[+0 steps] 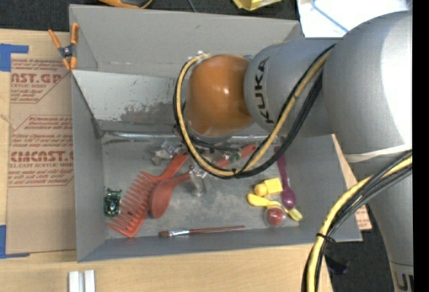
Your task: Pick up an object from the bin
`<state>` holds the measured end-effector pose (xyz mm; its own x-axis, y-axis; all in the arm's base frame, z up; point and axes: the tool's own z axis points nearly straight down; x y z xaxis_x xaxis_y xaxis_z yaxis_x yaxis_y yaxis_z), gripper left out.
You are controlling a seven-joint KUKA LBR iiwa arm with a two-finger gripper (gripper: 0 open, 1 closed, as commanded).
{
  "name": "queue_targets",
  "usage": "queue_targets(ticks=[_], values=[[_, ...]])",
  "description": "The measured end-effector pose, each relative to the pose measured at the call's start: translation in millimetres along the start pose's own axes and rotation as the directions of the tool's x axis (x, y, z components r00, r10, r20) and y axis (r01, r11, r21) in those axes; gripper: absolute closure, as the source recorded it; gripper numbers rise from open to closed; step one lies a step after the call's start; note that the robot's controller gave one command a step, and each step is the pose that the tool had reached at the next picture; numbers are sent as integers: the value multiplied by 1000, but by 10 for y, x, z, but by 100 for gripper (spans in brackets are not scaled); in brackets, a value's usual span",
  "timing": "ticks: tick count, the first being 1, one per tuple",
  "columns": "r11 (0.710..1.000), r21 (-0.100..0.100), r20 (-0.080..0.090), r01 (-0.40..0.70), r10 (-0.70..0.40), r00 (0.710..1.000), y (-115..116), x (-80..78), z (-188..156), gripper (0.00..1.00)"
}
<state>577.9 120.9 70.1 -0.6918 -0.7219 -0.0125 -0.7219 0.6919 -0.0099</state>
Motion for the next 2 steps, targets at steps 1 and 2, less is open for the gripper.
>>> queue_targets(ticks=[1, 2], values=[[986, -5, -3, -167, 167, 986, 53, -214, -11, 100], [986, -5, -3, -168, 168, 986, 54, -213, -14, 100]])
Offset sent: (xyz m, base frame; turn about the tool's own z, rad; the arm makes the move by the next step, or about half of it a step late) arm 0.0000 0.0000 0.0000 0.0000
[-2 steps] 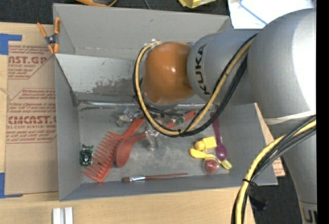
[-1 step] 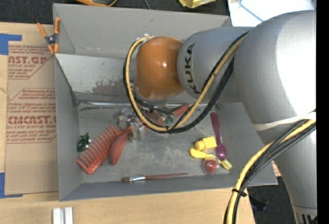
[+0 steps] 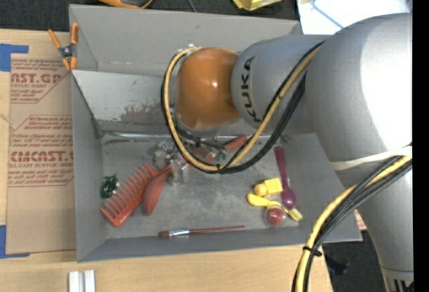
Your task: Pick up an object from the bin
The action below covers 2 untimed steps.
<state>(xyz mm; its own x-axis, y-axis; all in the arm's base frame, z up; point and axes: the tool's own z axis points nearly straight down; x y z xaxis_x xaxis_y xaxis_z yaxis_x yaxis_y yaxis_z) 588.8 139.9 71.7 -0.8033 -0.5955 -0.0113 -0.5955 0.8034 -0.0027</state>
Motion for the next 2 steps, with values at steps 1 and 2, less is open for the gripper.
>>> queue_targets(ticks=[1, 2], values=[[1000, -2, -6, 0, 0, 1000, 10, 15, -231, 100], [1000, -1, -3, 0, 0, 1000, 7, 1, -561, 100]])
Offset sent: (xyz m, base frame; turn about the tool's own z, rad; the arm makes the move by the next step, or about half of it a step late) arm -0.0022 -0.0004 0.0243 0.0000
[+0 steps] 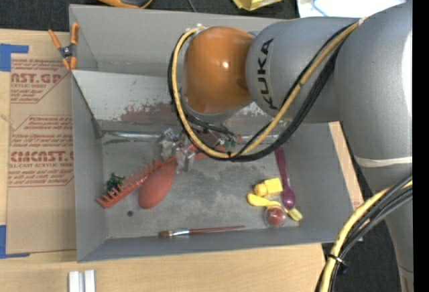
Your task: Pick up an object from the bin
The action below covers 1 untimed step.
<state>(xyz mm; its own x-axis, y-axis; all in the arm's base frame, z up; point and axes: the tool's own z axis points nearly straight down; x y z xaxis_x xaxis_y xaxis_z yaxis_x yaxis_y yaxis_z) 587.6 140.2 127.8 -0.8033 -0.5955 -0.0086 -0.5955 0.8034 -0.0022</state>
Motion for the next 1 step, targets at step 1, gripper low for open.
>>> queue_targets(ticks=[1], values=[[1000, 0, 1, 0, 0, 1000, 4, -4, -165, 100]])
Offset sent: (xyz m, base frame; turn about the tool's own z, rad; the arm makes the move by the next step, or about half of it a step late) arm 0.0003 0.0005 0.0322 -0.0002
